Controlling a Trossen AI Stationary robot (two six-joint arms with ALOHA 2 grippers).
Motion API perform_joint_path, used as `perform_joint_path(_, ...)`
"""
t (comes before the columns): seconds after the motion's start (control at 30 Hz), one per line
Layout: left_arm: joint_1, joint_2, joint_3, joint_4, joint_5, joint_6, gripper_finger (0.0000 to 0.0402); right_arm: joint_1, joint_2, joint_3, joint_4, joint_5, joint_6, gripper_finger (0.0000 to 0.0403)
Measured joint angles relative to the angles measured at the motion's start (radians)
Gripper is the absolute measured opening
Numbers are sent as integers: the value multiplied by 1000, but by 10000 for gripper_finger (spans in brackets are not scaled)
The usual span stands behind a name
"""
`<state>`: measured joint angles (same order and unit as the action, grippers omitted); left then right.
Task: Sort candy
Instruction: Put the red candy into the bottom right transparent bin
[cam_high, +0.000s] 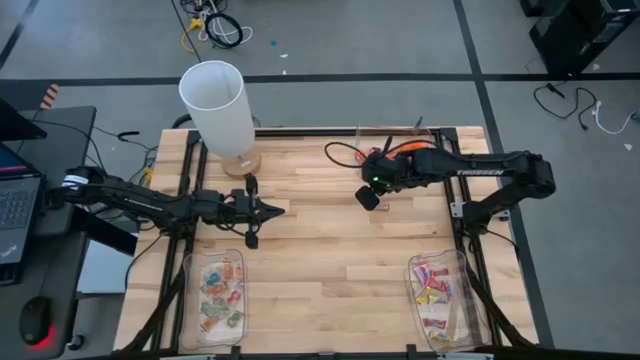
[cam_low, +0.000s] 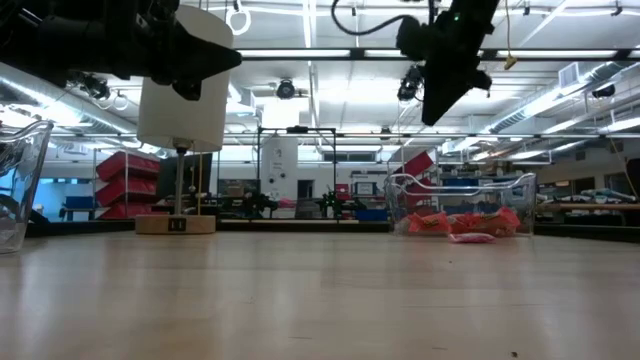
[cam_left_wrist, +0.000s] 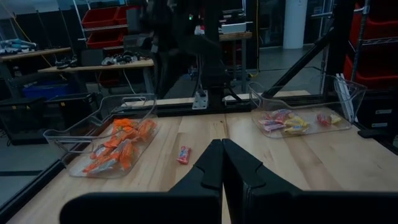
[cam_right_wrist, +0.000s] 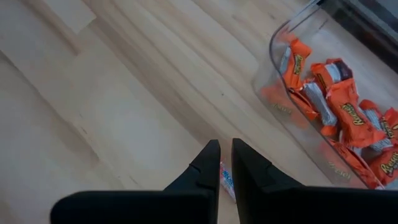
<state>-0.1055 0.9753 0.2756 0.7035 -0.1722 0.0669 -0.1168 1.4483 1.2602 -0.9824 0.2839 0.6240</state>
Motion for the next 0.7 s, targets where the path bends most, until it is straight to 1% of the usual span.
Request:
perform_joint_path(0.37,0,0,0,-4,0,0,5,-17,148,-1,14,-18,-7,43)
perform_joint_path(0.7,0,0,0,-3,0,0,5,-17,255,-1,4,-54,-18,76)
